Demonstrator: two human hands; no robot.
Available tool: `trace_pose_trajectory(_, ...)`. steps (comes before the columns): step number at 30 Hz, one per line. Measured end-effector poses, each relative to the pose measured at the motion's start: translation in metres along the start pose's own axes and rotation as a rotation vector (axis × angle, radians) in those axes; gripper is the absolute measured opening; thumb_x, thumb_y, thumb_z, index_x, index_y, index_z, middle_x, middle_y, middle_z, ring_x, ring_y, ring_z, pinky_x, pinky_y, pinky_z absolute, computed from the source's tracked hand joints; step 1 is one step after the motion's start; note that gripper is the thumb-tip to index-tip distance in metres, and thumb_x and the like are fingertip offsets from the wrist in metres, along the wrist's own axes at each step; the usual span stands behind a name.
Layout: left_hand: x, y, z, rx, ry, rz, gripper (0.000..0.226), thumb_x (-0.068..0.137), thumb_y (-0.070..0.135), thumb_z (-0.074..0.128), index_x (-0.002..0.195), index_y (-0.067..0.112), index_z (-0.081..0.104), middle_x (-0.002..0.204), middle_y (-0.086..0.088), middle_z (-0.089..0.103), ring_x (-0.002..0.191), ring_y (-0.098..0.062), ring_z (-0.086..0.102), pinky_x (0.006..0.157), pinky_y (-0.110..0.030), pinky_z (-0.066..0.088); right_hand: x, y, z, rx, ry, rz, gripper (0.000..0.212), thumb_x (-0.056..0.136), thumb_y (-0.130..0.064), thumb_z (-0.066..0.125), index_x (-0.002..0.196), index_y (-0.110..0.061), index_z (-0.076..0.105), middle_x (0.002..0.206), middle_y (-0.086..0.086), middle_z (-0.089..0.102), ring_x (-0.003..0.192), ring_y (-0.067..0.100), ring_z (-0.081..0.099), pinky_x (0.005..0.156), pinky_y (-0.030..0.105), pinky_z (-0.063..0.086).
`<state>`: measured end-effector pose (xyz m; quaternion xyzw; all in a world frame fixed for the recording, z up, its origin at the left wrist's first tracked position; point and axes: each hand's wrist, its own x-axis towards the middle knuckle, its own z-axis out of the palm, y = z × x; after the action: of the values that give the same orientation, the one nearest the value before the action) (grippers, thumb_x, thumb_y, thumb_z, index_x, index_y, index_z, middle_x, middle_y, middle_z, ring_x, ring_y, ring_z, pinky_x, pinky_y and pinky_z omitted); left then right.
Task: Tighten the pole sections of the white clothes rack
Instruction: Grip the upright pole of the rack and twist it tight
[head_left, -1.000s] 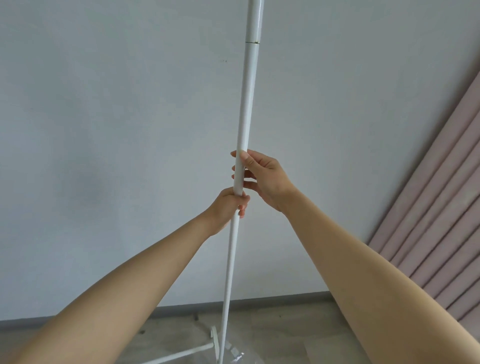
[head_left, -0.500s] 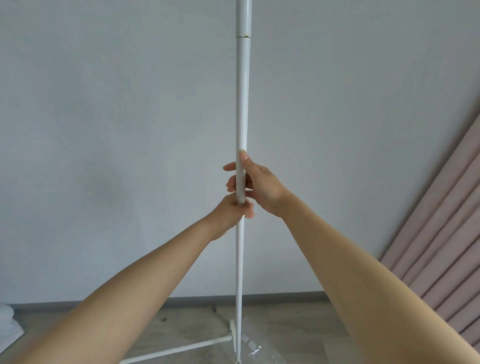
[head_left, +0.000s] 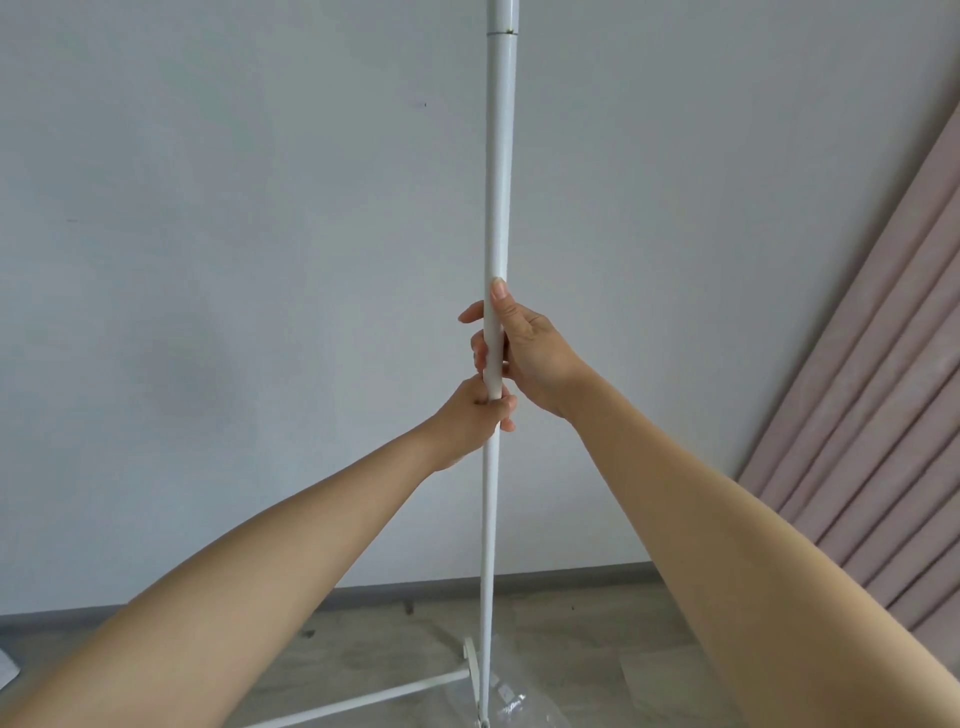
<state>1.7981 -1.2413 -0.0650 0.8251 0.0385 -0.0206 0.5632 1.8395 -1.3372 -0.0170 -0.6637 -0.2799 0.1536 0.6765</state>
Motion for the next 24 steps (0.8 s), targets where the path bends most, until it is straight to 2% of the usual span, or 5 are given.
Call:
trace_pose_trajectory(5,0.005,0.035,0.056,0.012,-0.024,0.022,0.028,0.092,0.011,0.041,0.065,0.017,0.038,0.073,0.001,0.044,0.075,-0.013,0.054,0.098,-0.040,0.039,-0.026,-0.010,-0.062,-0.003,-0.004,0.004,0.047,0.084,-0.063,0.037,0.080,-0.025,0.064,0.063,-0.001,0.053,0.062,0.017,0.053,0.075,0.035,0.047)
trace_pose_trajectory(11,0.016,0.061,0.137,0.053,-0.077,0.028,0.029,0.093,0.012,0.041,0.065,0.015,0.039,0.074,0.000,0.046,0.079,-0.017,0.055,0.096,-0.041,0.040,-0.069,-0.009,-0.143,-0.032,-0.004,0.038,0.047,0.087,-0.060,0.035,0.084,-0.023,0.064,0.063,-0.002,0.055,0.062,0.015,0.057,0.073,0.031,0.049)
trace_pose_trajectory(15,0.026,0.080,0.182,0.072,-0.130,0.041,0.028,0.092,0.012,0.041,0.065,0.016,0.041,0.072,-0.002,0.049,0.089,-0.025,0.053,0.098,-0.043,0.041,-0.091,-0.012,-0.189,-0.036,0.040,0.047,0.047,0.087,-0.060,0.035,0.085,-0.024,0.065,0.064,-0.002,0.056,0.063,0.016,0.058,0.074,0.031,0.049)
trace_pose_trajectory(21,0.038,0.090,0.232,0.108,-0.181,0.066,0.025,0.092,0.012,0.040,0.067,0.016,0.039,0.073,0.000,0.048,0.088,-0.023,0.054,0.100,-0.045,0.041,-0.119,-0.002,-0.232,-0.059,0.151,0.068,0.047,0.086,-0.061,0.035,0.086,-0.027,0.068,0.066,-0.002,0.058,0.065,0.014,0.060,0.081,0.036,0.051)
trace_pose_trajectory(24,0.044,0.090,0.241,0.106,-0.197,0.079,0.022,0.092,0.014,0.041,0.070,0.017,0.040,0.075,0.000,0.051,0.091,-0.025,0.057,0.099,-0.044,0.041,-0.127,-0.003,-0.242,-0.084,0.162,0.069,0.041,0.088,-0.055,0.037,0.091,-0.027,0.067,0.073,-0.002,0.061,0.073,0.014,0.063,0.083,0.034,0.052)
